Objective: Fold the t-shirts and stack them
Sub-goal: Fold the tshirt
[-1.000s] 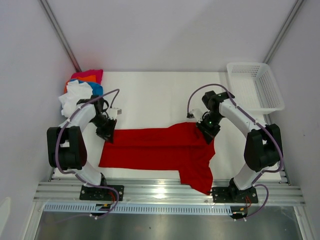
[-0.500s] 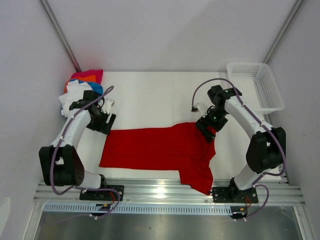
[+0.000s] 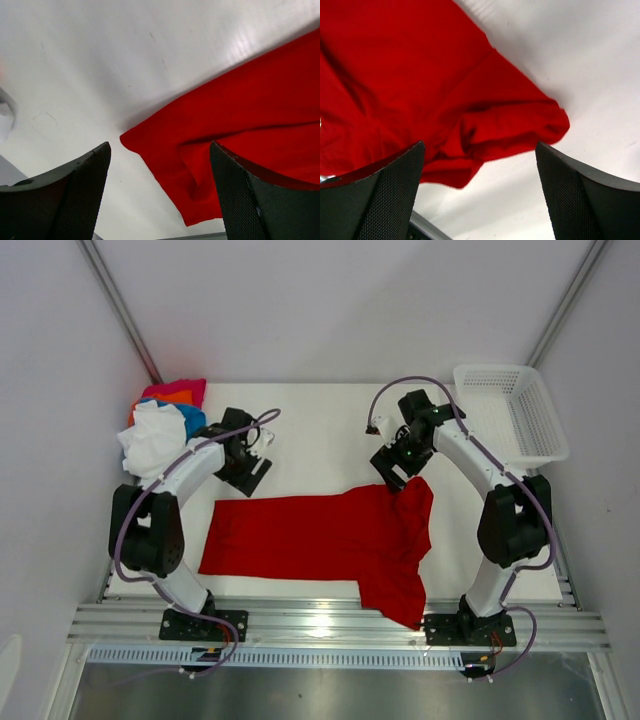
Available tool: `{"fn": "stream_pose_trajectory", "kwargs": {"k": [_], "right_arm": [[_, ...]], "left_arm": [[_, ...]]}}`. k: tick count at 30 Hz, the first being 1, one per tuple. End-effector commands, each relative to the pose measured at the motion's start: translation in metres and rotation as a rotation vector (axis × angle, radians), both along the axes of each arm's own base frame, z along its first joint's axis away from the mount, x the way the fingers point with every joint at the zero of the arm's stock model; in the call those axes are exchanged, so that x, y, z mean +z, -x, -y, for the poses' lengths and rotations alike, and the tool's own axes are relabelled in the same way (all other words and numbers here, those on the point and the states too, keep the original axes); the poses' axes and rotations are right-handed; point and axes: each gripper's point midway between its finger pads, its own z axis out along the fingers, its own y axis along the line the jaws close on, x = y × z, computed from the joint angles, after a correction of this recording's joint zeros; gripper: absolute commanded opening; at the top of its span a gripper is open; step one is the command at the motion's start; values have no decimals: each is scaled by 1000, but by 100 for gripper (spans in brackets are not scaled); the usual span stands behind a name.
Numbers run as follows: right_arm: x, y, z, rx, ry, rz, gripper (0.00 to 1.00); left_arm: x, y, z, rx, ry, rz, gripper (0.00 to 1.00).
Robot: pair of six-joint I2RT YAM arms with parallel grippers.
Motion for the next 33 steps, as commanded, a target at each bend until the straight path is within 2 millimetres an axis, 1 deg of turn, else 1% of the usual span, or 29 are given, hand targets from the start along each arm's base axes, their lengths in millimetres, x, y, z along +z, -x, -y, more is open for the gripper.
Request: {"fn": "stream_pose_trajectory", "kwargs": {"k": [1, 3, 6, 7, 10, 12, 13, 15, 16, 17, 19, 20, 22, 23, 26, 28, 32, 33], "right_arm": [[8, -27, -16, -20, -37, 93, 92], [8, -30, -16, -28, -44, 102, 93], [4, -30, -13, -40, -50, 94, 93], [3, -30, -12, -42, -54, 92, 93], [-2, -27, -9, -54, -70, 83, 92], [-7, -25, -8, -59, -73, 76, 92], [-6, -25, -8, -61, -75, 80, 92], [-9, -23, -7, -61, -78, 75, 92], [-11, -23, -8, -60, -79, 73, 92], [-12, -26, -7, -63, -79, 82, 92], [-23, -29, -2, -80, -46, 85, 92], [-26, -35, -1, -87, -35, 105, 92], [-36, -35, 6, -99, -9, 98, 92], [-37, -36, 6, -97, -11, 99, 92], [-43, -35, 9, -103, -13, 92, 92], [-47, -36, 12, -107, 5, 98, 92], [-53, -43, 16, -118, 30, 112, 91], [-53, -44, 16, -118, 30, 115, 91]], "left_arm": [[18, -24, -15, 64, -81, 103, 82], [21, -26, -20, 64, -100, 125, 82], [16, -15, -26, 67, -93, 91, 81], [11, -10, -33, 79, -109, 72, 81], [0, -3, -52, 108, -160, 47, 81], [-4, 3, -58, 122, -165, 16, 80], [-6, 5, -62, 131, -168, 2, 80], [-8, 7, -66, 129, -182, -22, 79], [-12, 11, -67, 129, -193, -52, 79], [-9, 8, -65, 132, -186, -51, 79], [-10, 6, -60, 138, -158, -66, 78], [-13, 5, -54, 128, -128, -75, 78], [-16, 6, -48, 130, -97, -81, 78], [-21, 10, -43, 121, -67, -104, 77], [-33, 22, -39, 114, -46, -153, 75], [-36, 25, -38, 113, -43, -164, 73], [-39, 43, -30, 92, 0, -244, 73], [-40, 46, -32, 88, -7, -252, 73]]}}
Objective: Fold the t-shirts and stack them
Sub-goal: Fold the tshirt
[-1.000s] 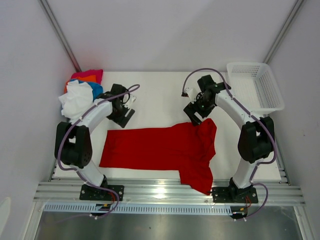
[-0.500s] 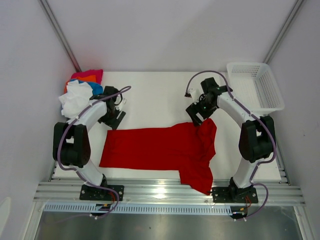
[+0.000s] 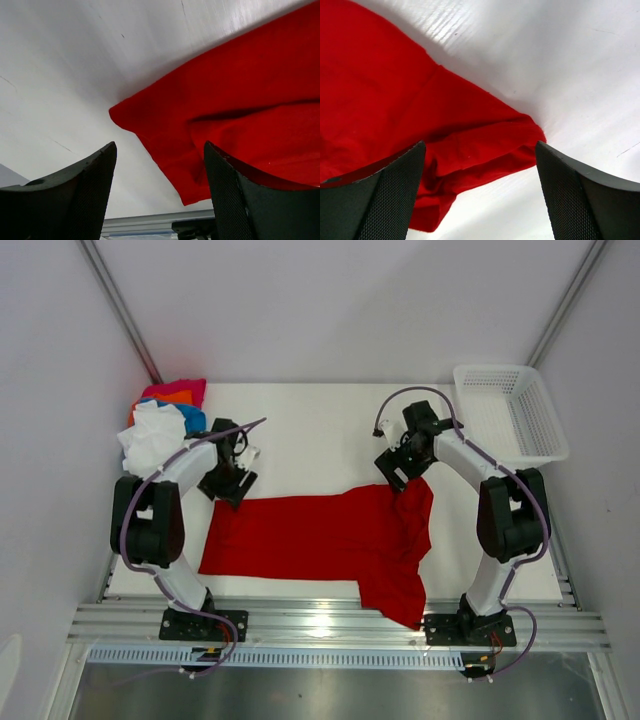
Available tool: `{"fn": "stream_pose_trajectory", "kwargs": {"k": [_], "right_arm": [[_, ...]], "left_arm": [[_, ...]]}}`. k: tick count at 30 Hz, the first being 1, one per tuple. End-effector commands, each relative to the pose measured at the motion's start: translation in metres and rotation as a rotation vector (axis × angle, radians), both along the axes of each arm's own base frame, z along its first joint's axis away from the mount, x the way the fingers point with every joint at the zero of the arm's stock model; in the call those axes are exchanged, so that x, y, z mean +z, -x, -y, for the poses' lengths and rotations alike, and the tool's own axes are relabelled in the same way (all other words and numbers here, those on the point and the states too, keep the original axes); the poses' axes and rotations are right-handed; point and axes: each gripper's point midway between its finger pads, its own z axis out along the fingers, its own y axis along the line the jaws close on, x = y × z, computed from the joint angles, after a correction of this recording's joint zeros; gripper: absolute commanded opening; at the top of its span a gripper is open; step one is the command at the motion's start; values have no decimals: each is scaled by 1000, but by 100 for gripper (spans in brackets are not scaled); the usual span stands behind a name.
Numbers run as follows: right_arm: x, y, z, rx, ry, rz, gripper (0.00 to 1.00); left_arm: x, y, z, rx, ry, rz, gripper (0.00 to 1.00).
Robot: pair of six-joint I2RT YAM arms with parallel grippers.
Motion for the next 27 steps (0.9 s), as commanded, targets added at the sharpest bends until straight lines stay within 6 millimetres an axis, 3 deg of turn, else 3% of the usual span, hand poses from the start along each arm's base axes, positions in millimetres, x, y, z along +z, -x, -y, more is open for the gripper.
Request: {"fn": "stream_pose_trajectory", "kwargs": {"k": [1, 6, 12, 22, 25, 27], "right_arm": [[-3, -14, 2, -18, 14, 42, 91], [0, -17, 4, -28, 18, 58, 91], [5, -14, 6, -29, 20, 74, 91], [14, -13, 6, -34, 16, 86, 91], [14, -14, 7, -36, 19, 91, 91], [13, -14, 6, -37, 16, 86, 91]], "left_arm": [[-3, 17, 6, -9, 33, -69, 73], [-5, 17, -15, 5, -66, -62, 76], [-17, 25, -38, 86, -57, -108, 75], [-26, 5, -9, 102, 170, -199, 69], [-24, 4, 8, 88, 266, -234, 63], [-24, 4, 16, 85, 312, -251, 54]]}}
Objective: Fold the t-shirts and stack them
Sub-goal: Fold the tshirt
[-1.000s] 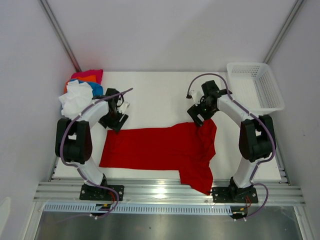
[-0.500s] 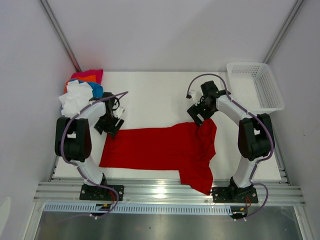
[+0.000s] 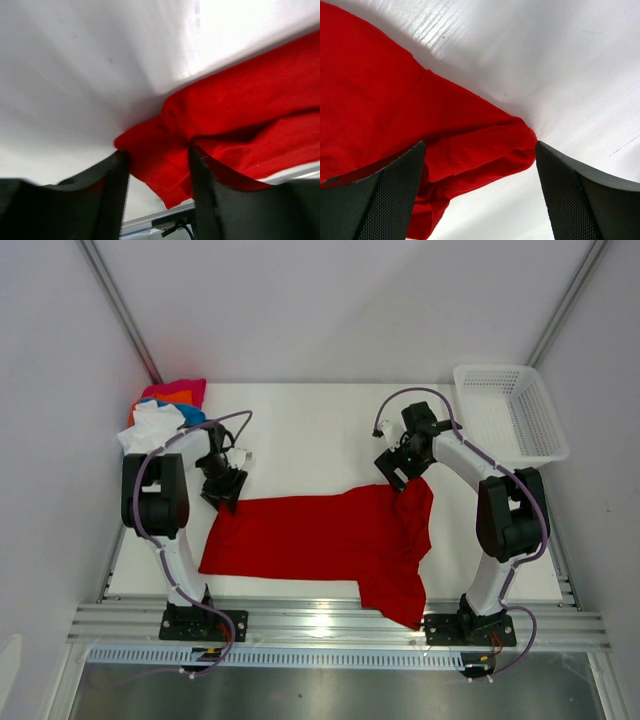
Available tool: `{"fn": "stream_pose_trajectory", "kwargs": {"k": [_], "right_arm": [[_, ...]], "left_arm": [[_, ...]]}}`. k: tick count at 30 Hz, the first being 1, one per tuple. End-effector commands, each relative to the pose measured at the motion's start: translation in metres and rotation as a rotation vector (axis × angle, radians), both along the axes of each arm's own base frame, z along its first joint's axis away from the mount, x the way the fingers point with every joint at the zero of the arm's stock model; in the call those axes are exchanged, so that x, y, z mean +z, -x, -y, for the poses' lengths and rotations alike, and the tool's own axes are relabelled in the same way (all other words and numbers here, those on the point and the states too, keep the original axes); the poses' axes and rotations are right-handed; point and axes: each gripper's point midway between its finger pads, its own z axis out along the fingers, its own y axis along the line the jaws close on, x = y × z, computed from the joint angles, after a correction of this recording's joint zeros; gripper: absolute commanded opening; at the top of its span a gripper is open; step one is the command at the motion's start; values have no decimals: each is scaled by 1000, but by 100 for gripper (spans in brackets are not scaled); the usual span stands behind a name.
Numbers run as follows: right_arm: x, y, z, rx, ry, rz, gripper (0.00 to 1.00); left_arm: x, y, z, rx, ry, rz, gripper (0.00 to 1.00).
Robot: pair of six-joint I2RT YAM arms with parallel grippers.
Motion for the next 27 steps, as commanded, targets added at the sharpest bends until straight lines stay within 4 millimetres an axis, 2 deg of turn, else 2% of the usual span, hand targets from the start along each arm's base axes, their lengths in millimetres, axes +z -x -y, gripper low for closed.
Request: {"fn": "stream_pose_trajectory", "kwargs": {"k": [1, 2, 4, 5, 10, 11, 13, 14, 15, 16, 21, 24, 27], "right_arm": [[19, -5, 0, -18, -17, 58, 91], [19, -5, 0, -18, -18, 56, 91], [20, -6, 1, -19, -19, 59, 91], [20, -5, 0, -18, -18, 61, 91], [19, -3, -2, -16, -28, 52, 91], [18, -3, -3, -14, -35, 48, 91], [16, 0, -9, -3, -55, 29, 91], [14, 2, -11, 3, -60, 20, 91], [11, 5, -12, 10, -59, 9, 91], [8, 8, -15, 23, -51, -1, 91], [3, 11, -16, 31, -28, -4, 91], [0, 13, -19, 42, -18, -10, 91], [-11, 18, -23, 62, 13, -31, 91]], "left_arm": [[12, -7, 21, -10, 124, -3, 49], [11, -8, 21, -9, 124, -4, 35], [9, -8, 13, 20, 128, -14, 17], [9, -8, 13, 22, 131, -15, 2], [21, -23, 9, 31, 106, 56, 0], [30, -36, 7, 43, 95, 99, 0], [35, -48, -1, 65, 44, 137, 0], [44, -63, -5, 68, 26, 183, 0], [46, -68, -7, 73, 11, 192, 0], [51, -81, -11, 74, -10, 215, 0], [46, -102, -18, 76, -44, 215, 1], [39, -104, -18, 77, -43, 194, 2], [32, -101, -19, 72, -45, 181, 3]]}}
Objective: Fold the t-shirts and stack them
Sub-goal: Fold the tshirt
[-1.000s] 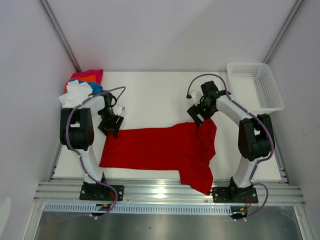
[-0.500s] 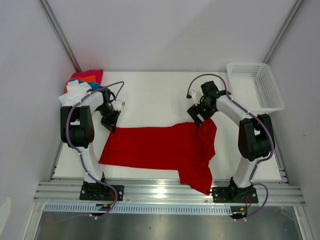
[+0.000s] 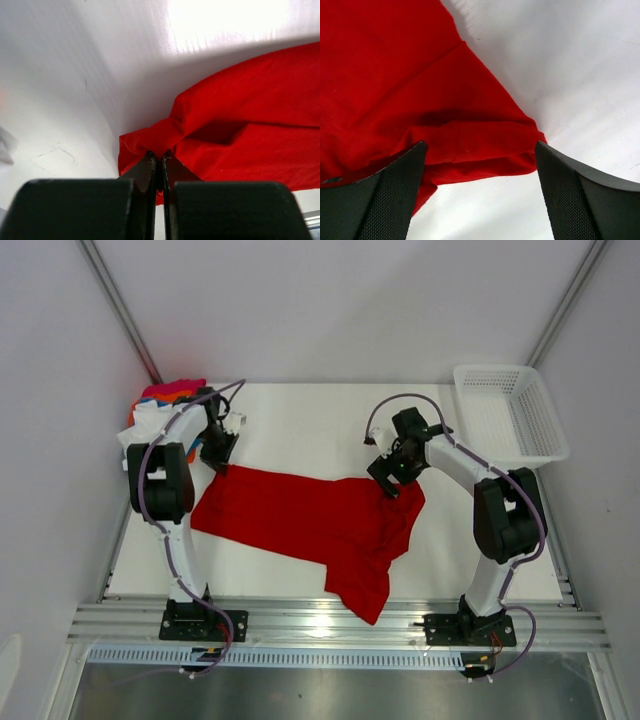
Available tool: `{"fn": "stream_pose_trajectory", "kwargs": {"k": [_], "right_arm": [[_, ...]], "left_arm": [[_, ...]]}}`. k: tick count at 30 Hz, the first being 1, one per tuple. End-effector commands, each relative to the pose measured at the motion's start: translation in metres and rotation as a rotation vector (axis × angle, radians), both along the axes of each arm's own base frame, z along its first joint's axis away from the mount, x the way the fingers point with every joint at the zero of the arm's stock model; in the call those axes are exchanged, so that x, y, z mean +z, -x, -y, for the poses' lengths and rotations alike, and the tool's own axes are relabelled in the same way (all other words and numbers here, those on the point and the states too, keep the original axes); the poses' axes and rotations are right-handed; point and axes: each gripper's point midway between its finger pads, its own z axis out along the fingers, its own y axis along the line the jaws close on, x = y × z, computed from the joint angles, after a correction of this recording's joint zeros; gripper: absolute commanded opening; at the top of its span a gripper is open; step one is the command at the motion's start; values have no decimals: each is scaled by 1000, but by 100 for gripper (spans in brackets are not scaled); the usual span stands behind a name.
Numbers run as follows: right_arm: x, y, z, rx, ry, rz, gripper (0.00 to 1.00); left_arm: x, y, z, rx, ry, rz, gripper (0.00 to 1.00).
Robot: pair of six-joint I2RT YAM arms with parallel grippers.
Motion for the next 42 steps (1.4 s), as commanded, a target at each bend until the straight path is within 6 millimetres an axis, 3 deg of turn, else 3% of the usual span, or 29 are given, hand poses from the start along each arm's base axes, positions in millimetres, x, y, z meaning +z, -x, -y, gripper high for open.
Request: {"fn": "stream_pose_trajectory", "kwargs": {"k": [1, 2, 3, 5, 6, 7, 8, 14, 18, 22, 27, 32, 37, 38, 39, 40, 42], "right_arm": [[-9, 7, -7, 22, 26, -18, 90], [-11, 9, -9, 29, 25, -28, 86], [-13, 12, -13, 40, 23, -42, 68], [-15, 21, -20, 64, 13, -83, 40], [-16, 24, -23, 69, 7, -96, 14], [-15, 26, -24, 74, 0, -107, 4], [-14, 32, -25, 82, -8, -130, 0], [1, 47, -22, 104, -20, -157, 0], [28, 65, -35, 139, -114, -206, 0], [55, 107, -59, 253, -260, -394, 0], [45, 144, -59, 365, -239, -542, 0], [43, 196, -57, 511, -225, -732, 0], [49, 221, -61, 556, -241, -791, 0], [45, 222, -58, 570, -208, -790, 0], [32, 211, -48, 499, -87, -755, 0], [14, 178, -57, 463, -67, -595, 0], [9, 145, -56, 411, -28, -429, 0]], "left_arm": [[0, 0, -8, 24, -22, -7, 3], [-1, 1, -8, 24, -23, -4, 3], [-2, 3, -9, 23, -24, -6, 4], [-3, 4, -9, 21, -22, -5, 4], [-2, 4, -9, 21, -23, -2, 4], [-3, 6, -10, 21, -24, -7, 5], [-4, 6, -10, 21, -23, -9, 5], [-2, 4, -14, 28, -19, 1, 5], [-5, 5, -14, 30, -12, -4, 5], [-8, 4, -12, 31, -6, -10, 5], [-9, 5, -13, 30, -8, -10, 5], [-9, 4, -14, 26, -16, -7, 5], [-9, 3, -14, 28, -18, -18, 6], [-7, 0, -14, 28, -17, -9, 6], [-7, 0, -14, 35, -12, -7, 6], [-4, -2, -13, 33, -9, 6, 6], [-5, 0, -9, 38, 10, 9, 6]]}}
